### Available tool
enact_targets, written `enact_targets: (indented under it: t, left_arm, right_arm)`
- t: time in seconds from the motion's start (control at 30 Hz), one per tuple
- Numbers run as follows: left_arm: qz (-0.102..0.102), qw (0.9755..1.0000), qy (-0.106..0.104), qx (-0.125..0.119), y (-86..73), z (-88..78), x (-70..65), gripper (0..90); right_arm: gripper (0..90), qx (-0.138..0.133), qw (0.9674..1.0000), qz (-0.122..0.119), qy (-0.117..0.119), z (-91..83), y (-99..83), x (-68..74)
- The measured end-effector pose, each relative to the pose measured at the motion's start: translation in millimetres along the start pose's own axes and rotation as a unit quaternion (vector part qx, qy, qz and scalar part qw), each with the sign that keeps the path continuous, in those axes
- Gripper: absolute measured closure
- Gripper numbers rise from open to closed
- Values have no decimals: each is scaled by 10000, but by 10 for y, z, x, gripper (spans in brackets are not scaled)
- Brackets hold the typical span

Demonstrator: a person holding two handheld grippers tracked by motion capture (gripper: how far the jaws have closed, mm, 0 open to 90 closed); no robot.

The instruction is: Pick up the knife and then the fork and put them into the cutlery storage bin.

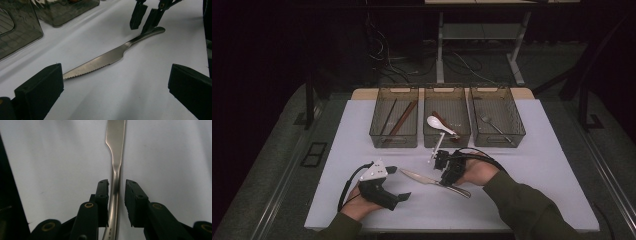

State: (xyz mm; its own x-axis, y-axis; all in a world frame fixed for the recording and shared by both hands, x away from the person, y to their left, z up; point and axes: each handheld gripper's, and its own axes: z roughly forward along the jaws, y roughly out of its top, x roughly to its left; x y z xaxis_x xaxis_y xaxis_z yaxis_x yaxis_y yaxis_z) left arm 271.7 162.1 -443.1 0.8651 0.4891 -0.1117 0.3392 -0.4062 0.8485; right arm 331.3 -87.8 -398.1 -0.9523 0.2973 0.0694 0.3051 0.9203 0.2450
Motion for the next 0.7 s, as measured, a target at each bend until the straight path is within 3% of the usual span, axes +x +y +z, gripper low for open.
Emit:
enact_targets:
  t: [0.27, 0.7]
  left_arm:
    - [-8, 10000, -14, -8, -1, 5, -5, 0]
    - [-28, 10000, -19, -11, -2, 3, -10, 0]
  right_arm:
    - [736, 534, 9984, -186, 41, 181, 155, -6]
    - [792, 817, 9963, -266, -76, 258, 240, 5]
